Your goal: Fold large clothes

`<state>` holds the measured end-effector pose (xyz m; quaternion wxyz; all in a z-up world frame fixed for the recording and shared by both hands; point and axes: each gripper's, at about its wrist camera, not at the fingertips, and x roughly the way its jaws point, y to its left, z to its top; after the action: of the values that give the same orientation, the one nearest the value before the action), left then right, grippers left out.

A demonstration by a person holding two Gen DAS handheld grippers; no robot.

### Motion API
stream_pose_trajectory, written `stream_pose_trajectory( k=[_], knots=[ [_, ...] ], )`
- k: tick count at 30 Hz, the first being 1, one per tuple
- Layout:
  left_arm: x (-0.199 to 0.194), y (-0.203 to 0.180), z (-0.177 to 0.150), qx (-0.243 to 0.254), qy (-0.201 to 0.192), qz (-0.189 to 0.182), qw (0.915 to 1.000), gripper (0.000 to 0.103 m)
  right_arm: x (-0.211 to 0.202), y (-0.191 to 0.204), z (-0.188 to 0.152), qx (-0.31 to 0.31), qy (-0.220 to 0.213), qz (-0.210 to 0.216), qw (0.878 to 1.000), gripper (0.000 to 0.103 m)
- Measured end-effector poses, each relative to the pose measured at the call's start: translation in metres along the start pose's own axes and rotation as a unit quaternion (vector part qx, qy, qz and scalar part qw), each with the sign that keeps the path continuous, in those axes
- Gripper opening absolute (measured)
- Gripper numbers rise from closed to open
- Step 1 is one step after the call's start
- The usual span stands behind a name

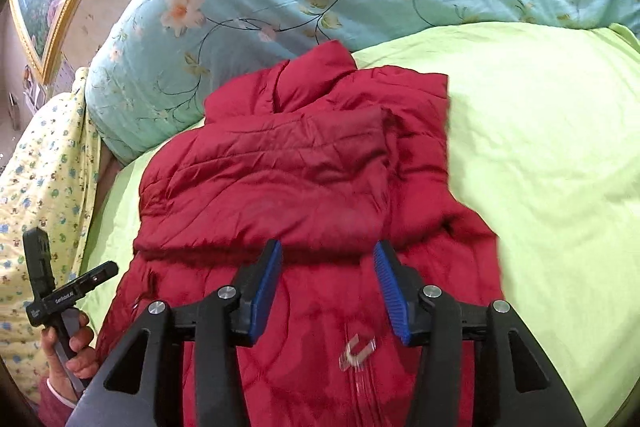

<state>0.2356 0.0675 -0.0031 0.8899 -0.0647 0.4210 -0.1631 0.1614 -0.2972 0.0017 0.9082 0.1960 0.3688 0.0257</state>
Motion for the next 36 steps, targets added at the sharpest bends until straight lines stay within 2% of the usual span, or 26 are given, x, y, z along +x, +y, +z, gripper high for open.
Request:
stream_pose_trajectory(
  k=[7,10,15,18,27,36],
  knots=[
    [-0.029,0.011,-0.027,-0.024,-0.006,0.003,0.9997,0.091,-0.031,-0.01,-0.017,0.001,0.013,-0.014,1.0,0.059],
    [-0.037,0.017,-0.038,-0.035,-0.002,0.003,0.9994,0.091,-0.043,-0.019,-0.031,0.013,0.021,-0.02,0.999,0.059],
    [-0.05,0.013,-0.056,-0.023,0.005,0.015,0.9996,0.091,-0.061,-0.03,-0.05,0.036,0.037,-0.024,0.998,0.062],
    [-0.057,0.014,-0.066,-0.02,0.01,0.016,0.9996,0.091,-0.076,-0.034,-0.064,0.043,0.044,-0.033,0.998,0.069],
    [-0.069,0.027,-0.09,-0.029,0.028,0.032,0.9987,0.091,-0.092,-0.04,-0.104,0.061,0.09,-0.052,0.993,0.07],
    [-0.064,0.033,-0.105,-0.027,0.055,0.031,0.9976,0.091,-0.094,-0.031,-0.128,0.046,0.131,-0.037,0.99,0.07]
  ],
)
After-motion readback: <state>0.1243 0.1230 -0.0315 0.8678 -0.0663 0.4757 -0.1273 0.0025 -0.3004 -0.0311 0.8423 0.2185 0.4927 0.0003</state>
